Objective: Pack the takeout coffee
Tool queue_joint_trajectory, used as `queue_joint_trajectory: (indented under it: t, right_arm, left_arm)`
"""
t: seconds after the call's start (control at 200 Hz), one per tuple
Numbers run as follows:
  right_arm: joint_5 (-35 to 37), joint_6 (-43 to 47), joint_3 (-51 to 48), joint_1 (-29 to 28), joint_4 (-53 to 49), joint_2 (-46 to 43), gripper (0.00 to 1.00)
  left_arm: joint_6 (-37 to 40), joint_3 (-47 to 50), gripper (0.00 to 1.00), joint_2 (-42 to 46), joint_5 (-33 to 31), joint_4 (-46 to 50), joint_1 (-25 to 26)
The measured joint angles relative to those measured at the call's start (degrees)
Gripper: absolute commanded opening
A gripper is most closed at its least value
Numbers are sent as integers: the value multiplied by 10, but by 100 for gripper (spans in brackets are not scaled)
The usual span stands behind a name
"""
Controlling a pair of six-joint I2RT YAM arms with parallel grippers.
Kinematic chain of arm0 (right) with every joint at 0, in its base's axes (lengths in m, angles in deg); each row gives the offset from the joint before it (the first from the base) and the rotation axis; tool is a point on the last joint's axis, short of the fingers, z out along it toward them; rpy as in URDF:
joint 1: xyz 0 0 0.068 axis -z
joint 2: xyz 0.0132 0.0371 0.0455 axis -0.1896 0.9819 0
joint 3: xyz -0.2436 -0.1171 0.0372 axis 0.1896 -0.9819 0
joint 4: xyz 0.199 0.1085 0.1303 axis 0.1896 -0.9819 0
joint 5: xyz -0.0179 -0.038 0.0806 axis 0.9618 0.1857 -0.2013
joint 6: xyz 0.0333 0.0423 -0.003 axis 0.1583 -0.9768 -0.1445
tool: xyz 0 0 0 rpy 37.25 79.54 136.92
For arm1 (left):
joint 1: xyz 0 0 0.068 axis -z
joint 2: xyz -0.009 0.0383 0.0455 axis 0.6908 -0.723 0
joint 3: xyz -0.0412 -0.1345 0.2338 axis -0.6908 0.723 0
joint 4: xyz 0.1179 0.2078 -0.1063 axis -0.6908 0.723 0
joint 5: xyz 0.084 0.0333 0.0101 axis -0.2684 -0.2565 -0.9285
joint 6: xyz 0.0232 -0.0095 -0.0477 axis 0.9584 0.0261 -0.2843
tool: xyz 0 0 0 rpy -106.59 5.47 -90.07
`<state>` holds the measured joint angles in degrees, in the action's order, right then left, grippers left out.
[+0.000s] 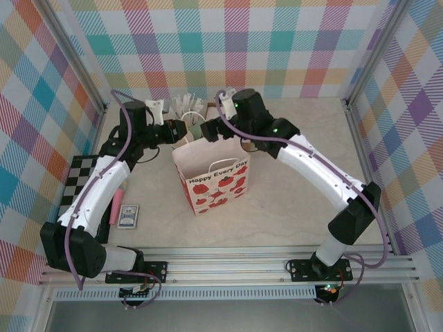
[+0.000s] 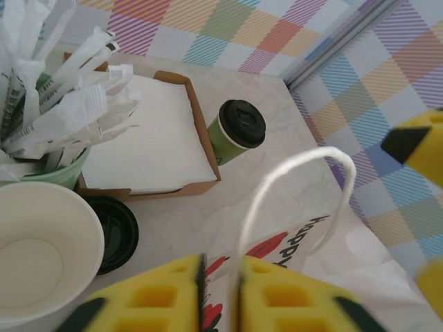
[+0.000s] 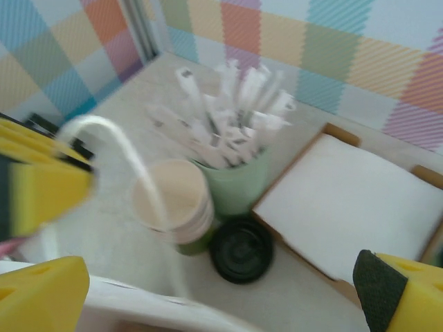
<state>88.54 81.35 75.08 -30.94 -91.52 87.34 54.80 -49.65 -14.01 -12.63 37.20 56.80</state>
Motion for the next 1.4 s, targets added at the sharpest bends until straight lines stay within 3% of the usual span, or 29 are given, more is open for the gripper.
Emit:
queue_joint_trajectory:
  t: [0.055, 0.125, 0.32, 0.515, 0.605, 0.77, 0.865, 1.055, 1.205, 1.28, 1.405]
  right_arm:
    - [-14, 22, 20, 16, -37, 8, 100]
    - [-42, 46, 49, 34, -86, 23, 100]
    - [-90, 87, 63, 49, -172, 39, 90]
    - [-101, 99, 63, 49, -209, 46, 79]
    - [-102, 102, 69, 49, -219, 50, 62]
    - [-106, 89, 123, 42, -244, 91, 18]
    - [-85, 68, 158, 32, -266, 117, 5]
    - [-4, -18, 222, 10, -332, 121, 2]
    - [66, -121, 176, 2, -365, 71, 8]
    - [71, -163, 104, 3, -371, 33, 18]
    - [59, -183, 64, 5, -395, 35, 49]
  left_arm:
    - [2, -13, 81, 3, -11, 24, 0]
    - [2, -28, 88, 12, -42, 68, 2]
    - [-36, -62, 89, 51, -147, 215, 3]
    - [-78, -54, 92, 110, -171, 312, 23]
    - [-86, -43, 95, 150, -165, 328, 29]
    - [-94, -28, 97, 172, -142, 328, 30]
    - [-94, -21, 100, 154, -134, 317, 30]
    - [-94, -21, 100, 135, -158, 302, 30]
    - [-94, -24, 100, 120, -161, 294, 30]
    - [-93, -24, 100, 107, -161, 290, 30]
    - [-89, -27, 100, 88, -150, 287, 30]
